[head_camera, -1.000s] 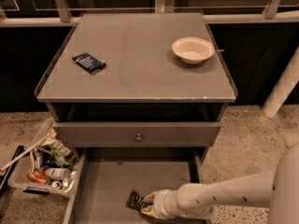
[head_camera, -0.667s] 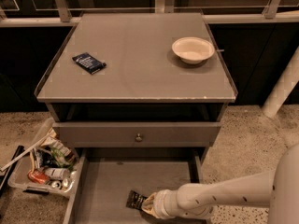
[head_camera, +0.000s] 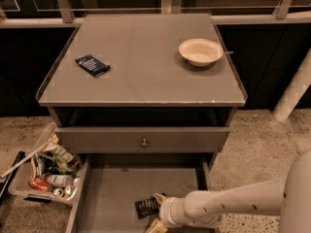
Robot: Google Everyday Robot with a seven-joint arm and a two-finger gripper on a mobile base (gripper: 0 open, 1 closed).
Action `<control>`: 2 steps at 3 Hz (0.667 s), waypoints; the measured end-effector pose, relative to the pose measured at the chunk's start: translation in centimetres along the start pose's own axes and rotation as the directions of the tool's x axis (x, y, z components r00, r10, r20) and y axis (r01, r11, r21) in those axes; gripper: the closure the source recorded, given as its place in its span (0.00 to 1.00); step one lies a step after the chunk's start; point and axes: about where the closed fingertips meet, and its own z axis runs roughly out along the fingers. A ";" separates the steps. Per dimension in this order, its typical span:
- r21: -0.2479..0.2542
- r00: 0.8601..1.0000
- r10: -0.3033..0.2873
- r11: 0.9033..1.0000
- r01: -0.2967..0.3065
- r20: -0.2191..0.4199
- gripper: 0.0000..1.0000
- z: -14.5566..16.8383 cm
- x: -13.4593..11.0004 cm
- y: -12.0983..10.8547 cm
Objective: Pick rxbar chocolate from middle drawer and place on counter
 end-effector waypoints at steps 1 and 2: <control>0.000 1.000 0.000 1.000 0.000 0.000 0.00 0.0 0.0 0.0; 0.000 1.000 0.000 1.000 0.000 0.000 0.00 0.0 0.0 0.0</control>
Offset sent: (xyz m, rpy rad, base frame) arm 0.0000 0.0000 0.0000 0.0000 0.0000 0.0000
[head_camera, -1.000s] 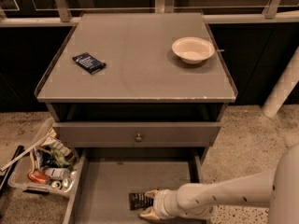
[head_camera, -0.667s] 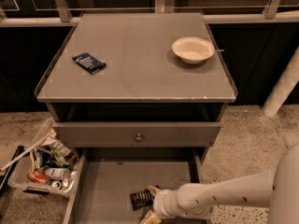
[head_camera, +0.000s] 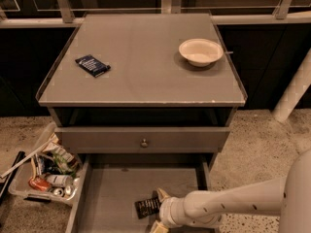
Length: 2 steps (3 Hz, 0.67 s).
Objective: Pick rxbar chocolate from middle drawer and place on counter
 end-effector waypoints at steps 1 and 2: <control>0.012 0.999 -0.036 0.999 0.036 -0.017 0.00 -0.2 -0.1 -1.3; 0.042 0.990 -0.127 0.991 0.130 -0.068 0.00 -1.6 0.3 -3.0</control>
Offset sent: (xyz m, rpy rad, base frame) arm 0.0384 -0.0400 0.0252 -0.1858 -0.1732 0.1117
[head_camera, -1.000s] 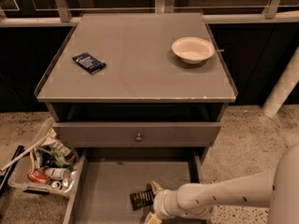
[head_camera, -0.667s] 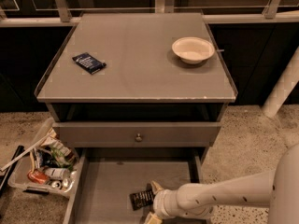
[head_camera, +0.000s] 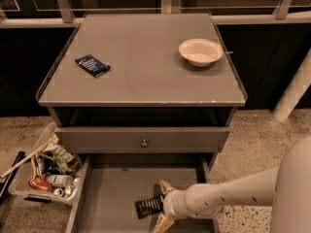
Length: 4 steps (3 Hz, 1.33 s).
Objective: Pick rxbar chocolate from middle drawer and place on counter
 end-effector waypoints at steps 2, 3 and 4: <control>0.025 0.997 -0.074 0.997 0.074 -0.013 0.00 -0.3 -0.5 -0.9; 0.068 0.991 -0.129 0.989 0.131 -0.039 0.00 -0.9 -0.3 -2.0; 0.071 0.991 -0.129 0.989 0.131 -0.038 0.00 -0.9 -0.3 -2.1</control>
Offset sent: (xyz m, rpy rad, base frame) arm 0.0207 -0.0018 0.0169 -0.0807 -0.1386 0.0902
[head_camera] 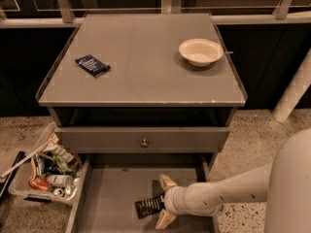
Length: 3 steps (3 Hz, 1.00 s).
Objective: Pick rxbar chocolate from middle drawer and place on counter
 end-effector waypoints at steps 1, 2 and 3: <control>-0.004 1.000 0.007 1.000 -0.007 0.017 0.00 0.2 0.0 0.0; -0.019 0.998 0.018 1.000 -0.017 0.054 0.00 1.3 -0.2 0.0; -0.044 0.996 0.021 0.999 -0.018 0.083 0.00 2.6 -0.7 0.3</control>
Offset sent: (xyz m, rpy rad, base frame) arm 0.0116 0.0152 -0.0192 0.1013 0.0309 0.0176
